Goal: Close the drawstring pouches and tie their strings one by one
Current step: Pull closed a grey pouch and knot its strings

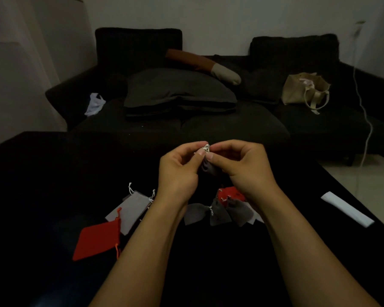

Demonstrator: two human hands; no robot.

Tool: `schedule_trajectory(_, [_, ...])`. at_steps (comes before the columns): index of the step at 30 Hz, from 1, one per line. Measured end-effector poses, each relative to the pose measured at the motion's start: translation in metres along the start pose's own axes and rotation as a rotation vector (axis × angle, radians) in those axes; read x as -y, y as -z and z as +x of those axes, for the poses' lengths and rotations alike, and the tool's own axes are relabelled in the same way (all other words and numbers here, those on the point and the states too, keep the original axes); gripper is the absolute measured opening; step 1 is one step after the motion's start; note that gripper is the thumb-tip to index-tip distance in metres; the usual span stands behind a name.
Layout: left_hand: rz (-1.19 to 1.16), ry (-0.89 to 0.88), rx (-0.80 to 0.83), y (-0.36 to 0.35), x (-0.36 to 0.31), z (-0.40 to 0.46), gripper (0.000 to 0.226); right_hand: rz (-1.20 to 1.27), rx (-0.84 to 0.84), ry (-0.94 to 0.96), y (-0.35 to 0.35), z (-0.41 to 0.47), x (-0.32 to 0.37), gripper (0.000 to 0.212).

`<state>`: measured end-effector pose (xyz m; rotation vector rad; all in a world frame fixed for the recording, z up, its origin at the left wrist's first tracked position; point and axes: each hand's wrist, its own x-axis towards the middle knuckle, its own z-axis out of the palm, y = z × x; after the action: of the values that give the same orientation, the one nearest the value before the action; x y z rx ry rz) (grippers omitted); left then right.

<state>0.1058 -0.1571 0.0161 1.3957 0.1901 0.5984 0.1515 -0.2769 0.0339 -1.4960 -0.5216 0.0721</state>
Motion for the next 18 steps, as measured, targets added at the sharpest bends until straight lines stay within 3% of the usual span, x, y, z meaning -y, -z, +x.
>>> schedule_trajectory(8, [-0.021,-0.019,-0.054,-0.006,0.003,-0.004,0.017,-0.306,-0.03,0.093,-0.002,-0.001,0.001,0.009])
schedule_trajectory(18, [-0.087,0.003,-0.06,0.004,0.001,-0.003,0.019,0.052,0.008,-0.08,-0.002,-0.003,0.003,0.009])
